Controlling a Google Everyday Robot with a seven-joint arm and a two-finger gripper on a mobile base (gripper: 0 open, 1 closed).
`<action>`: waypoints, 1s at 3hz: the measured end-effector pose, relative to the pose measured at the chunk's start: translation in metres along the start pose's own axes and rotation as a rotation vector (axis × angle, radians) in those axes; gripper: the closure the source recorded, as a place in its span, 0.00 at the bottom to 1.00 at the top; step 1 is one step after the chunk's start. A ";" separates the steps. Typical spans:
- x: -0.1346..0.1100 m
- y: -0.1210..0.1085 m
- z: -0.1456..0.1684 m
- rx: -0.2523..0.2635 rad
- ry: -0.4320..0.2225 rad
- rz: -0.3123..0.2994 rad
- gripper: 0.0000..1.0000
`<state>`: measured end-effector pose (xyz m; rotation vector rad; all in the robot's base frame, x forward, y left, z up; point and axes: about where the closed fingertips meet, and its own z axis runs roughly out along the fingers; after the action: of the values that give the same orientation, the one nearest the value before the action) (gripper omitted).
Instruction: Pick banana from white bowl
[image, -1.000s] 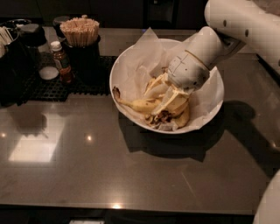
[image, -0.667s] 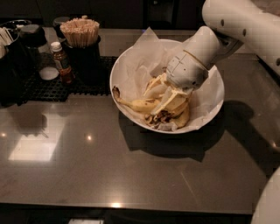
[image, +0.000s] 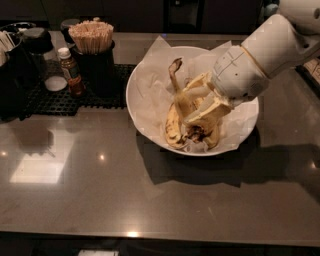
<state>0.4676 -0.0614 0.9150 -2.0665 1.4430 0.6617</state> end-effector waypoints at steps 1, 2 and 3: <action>-0.019 -0.002 -0.027 0.108 0.034 -0.027 1.00; -0.032 0.000 -0.046 0.210 0.034 -0.054 1.00; -0.044 0.010 -0.060 0.321 0.020 -0.093 1.00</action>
Offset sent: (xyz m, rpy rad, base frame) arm -0.0095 -0.0193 0.0832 0.0842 -0.3013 -0.1708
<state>0.4500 -0.0742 0.9872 -1.8783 1.3547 0.3466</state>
